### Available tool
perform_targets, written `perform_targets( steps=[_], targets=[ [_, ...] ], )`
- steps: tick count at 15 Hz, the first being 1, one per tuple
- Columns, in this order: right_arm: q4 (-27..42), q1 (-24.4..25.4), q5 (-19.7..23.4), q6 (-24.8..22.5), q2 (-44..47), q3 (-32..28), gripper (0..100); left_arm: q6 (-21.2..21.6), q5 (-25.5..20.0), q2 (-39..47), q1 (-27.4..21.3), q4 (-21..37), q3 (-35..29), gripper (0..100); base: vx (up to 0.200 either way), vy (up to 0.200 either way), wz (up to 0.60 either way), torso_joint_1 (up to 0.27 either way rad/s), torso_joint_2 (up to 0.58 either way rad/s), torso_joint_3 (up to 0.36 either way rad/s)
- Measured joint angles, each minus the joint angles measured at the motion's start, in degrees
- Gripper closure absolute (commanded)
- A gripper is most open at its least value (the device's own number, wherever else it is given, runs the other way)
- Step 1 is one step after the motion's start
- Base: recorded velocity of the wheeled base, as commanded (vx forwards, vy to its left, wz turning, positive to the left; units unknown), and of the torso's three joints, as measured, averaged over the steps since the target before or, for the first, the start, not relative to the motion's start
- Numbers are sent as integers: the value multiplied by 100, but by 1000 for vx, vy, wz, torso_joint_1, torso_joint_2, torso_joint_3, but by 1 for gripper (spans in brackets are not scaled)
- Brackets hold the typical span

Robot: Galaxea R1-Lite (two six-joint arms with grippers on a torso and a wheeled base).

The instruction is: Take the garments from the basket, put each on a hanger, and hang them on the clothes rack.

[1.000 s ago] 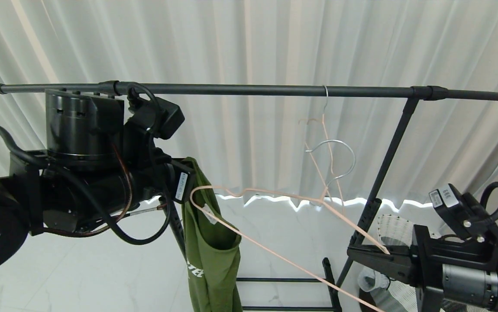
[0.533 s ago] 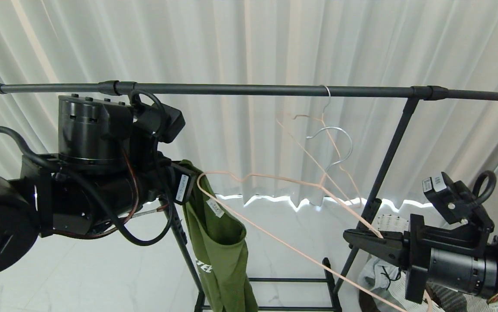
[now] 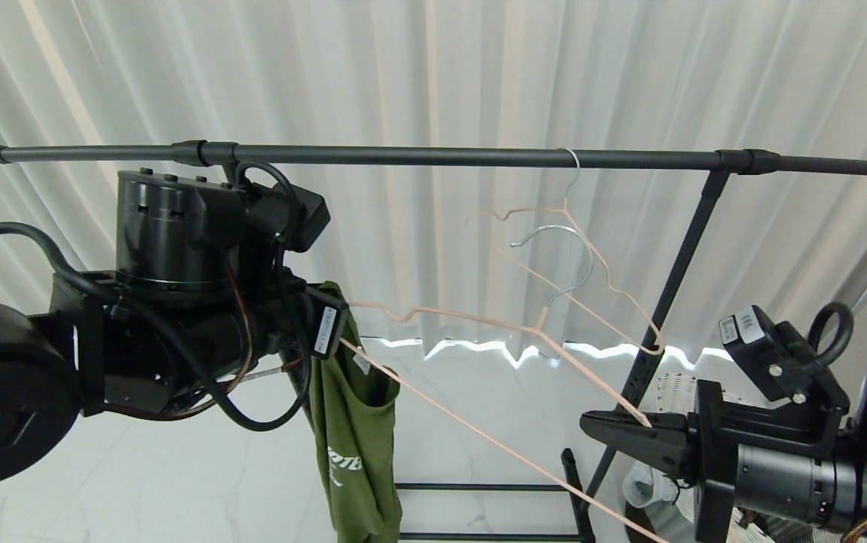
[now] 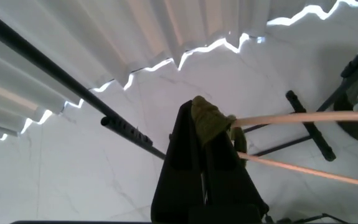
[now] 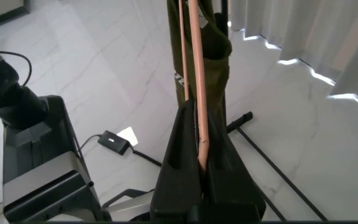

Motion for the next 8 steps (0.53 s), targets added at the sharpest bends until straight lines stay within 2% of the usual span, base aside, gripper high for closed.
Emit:
perform_targets(
  steps=[4, 8],
  targets=[
    [-347, 44, -5, 13, 269, -28, 100, -38, 48, -2, -6, 0, -15, 100, 0, 0, 0, 0, 0, 0],
    [-400, 27, -126, 57, 460, -44, 100, -18, 408, -24, 0, 0, -9, 100, 0, 0, 0, 0, 0, 0]
  ],
)
